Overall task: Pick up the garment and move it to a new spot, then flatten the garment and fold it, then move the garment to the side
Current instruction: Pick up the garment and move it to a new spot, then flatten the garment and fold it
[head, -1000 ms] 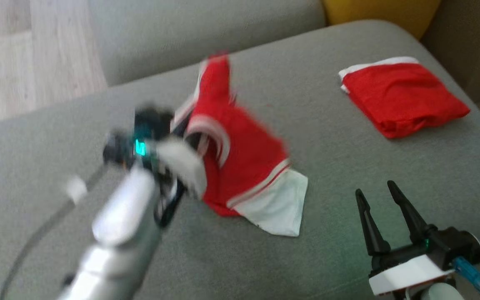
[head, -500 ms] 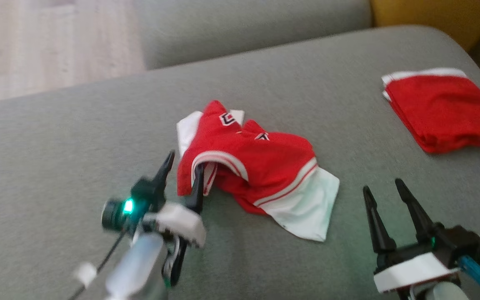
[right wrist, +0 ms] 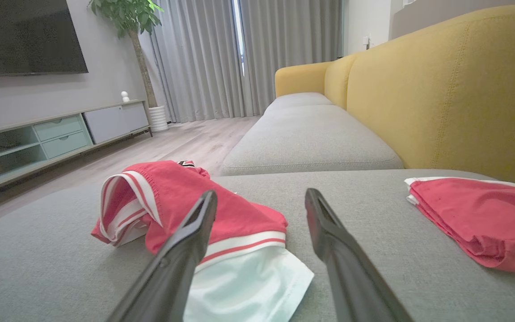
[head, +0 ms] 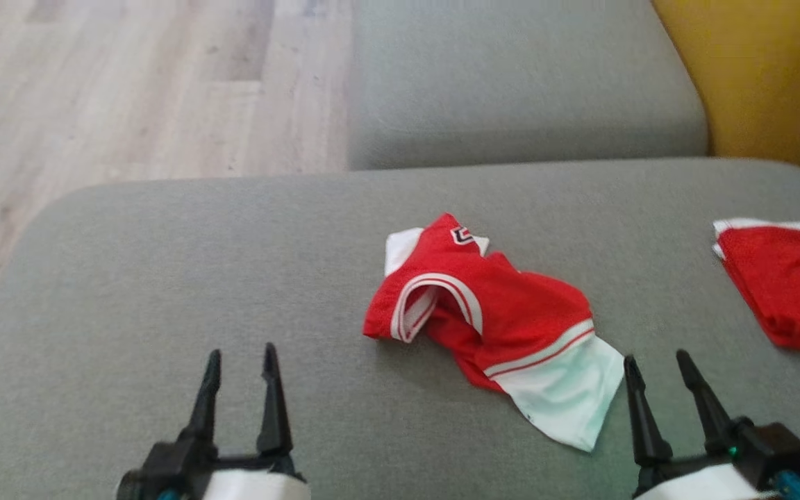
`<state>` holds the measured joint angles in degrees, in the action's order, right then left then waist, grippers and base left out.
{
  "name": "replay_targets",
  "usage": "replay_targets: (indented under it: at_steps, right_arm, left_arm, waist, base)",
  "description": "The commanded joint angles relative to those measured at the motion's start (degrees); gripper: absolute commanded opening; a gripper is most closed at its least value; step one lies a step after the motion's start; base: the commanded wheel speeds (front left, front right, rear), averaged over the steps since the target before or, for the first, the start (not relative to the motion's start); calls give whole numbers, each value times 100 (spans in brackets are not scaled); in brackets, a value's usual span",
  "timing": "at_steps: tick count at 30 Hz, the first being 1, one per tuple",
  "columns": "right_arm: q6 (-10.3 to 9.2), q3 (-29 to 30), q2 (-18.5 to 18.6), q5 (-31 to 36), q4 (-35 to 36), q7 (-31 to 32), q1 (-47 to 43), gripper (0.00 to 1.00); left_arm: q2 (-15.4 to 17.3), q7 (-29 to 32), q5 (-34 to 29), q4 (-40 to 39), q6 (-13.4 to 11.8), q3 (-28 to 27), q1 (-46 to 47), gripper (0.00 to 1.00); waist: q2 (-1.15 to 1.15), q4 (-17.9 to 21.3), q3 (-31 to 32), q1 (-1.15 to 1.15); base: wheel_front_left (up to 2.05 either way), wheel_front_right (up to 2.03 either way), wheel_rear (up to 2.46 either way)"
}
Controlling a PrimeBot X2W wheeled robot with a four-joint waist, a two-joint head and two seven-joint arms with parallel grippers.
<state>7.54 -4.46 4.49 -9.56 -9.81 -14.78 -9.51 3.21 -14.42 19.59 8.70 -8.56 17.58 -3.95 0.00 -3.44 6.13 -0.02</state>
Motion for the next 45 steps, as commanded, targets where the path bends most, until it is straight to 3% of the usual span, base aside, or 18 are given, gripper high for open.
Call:
replay_targets:
  at_steps: [1,11,28,45]
  right_arm:
    - [-5,-79,21,13,183,-22,125,100]
    - [-5,-19,-90,140,368,-22,-327,100]
    - [-5,-157,-119,83,305,-22,-323,100]
    - [-5,-263,-2,-37,316,-22,-282,100]
  left_arm:
    - [7,-57,-89,-363,2,-261,130,100]
    - [54,-57,-1058,-1014,9,-452,-976,100]
    - [-2,-58,-1414,-888,186,-566,-1013,100]
    - [-22,-58,-1499,-772,186,-511,-1002,100]
  waist:
    - [0,-178,176,2]
    - [0,-271,399,2]
    - [0,-264,335,2]
    - [0,-197,265,2]
  base:
    - [0,0,0]
    - [0,0,0]
    - [0,0,0]
    - [0,0,0]
